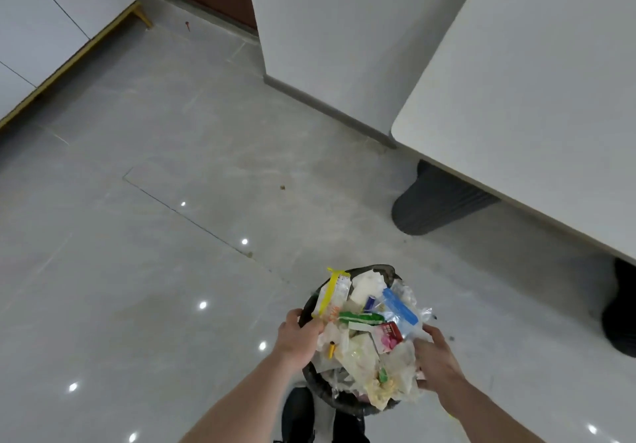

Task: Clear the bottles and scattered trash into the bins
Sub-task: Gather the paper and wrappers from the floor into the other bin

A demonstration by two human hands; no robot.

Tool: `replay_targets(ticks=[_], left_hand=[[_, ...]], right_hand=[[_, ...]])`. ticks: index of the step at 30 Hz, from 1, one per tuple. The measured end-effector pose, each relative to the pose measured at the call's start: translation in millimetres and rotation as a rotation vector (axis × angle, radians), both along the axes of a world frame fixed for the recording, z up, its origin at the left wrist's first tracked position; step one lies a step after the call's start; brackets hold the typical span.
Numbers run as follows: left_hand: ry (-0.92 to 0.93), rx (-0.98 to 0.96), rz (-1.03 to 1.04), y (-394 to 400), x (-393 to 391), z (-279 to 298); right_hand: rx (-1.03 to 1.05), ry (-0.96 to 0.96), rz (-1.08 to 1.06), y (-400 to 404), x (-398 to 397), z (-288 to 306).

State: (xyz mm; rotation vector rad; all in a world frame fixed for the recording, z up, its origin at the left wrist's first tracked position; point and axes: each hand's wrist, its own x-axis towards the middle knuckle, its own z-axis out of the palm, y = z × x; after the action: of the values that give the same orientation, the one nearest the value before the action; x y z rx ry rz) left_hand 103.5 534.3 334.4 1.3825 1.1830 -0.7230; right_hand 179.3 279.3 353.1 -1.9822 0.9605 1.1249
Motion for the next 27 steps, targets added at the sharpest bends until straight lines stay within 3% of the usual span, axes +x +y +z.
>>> replay_targets(ticks=[8, 14, 27], left_hand=[[-0.047, -0.045, -0.107, -134, -31, -31], [-0.076, -0.014, -0.197, -215, -28, -84], [-0.178, 0.081, -0.376, -298, -17, -165]], right_hand=[[0.001, -0.023, -0.176, -137, -68, -38], [0.062, -0.074, -0.284, -219, -88, -100], [0.055, -0.125, -0.377, -296, -102, -205]])
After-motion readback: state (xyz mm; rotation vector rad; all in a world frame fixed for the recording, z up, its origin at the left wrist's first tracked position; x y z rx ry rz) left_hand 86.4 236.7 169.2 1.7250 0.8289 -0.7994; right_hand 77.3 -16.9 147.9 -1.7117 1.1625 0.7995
